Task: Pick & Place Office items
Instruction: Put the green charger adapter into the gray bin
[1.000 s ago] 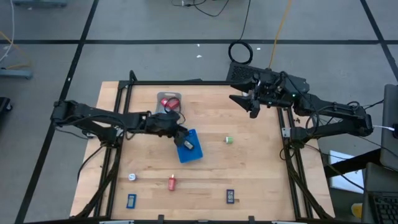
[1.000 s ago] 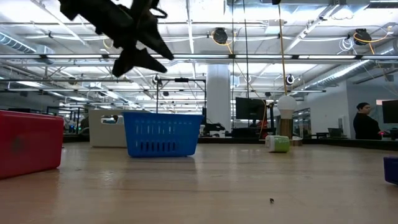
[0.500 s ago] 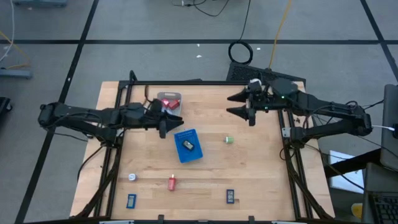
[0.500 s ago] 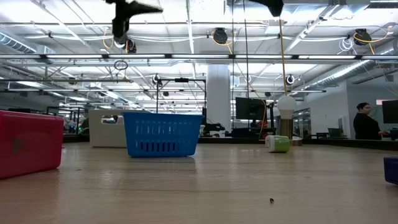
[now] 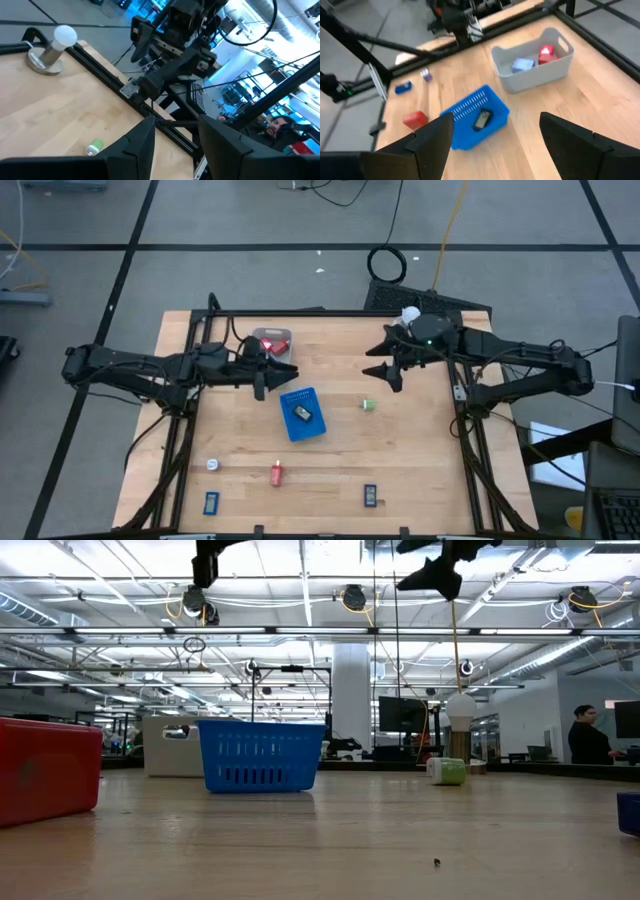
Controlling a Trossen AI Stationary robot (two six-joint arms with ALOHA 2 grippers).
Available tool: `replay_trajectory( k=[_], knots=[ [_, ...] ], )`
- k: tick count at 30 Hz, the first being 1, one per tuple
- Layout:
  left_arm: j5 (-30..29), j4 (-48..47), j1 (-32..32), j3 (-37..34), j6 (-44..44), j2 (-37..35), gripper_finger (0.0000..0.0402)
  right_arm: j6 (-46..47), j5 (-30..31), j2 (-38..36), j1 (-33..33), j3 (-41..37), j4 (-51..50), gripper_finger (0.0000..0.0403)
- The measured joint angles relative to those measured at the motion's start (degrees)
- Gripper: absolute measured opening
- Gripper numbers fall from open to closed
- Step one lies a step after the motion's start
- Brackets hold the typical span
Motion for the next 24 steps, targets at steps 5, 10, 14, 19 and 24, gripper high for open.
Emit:
replay_trajectory(
  k=[5,10,14,19,24],
  knots=[
    [0.03,2.92,-0.01,-0.04,-0.21,0.07,0.0152,-4.04,0.16,1.67,0.00,0.00,-3.42,0.0290],
    [-1.59,2.90,0.00,-0.02,-0.23,0.20,0.0152,-10.04,0.25,3.23,0.00,0.00,-6.04,0.0290],
    [-3.73,3.01,0.00,-0.02,-0.18,0.11,0.0152,-14.25,2.64,4.86,0.00,0.00,-8.31,0.0290],
    [-4.50,2.92,0.00,-0.02,-0.27,0.12,0.0152,-18.73,6.84,6.71,-0.13,0.00,-10.75,0.0290],
    [-4.59,2.92,0.00,-0.02,-0.39,0.13,0.0152,-26.22,7.83,7.72,-0.11,0.00,-11.86,0.0290]
  ],
)
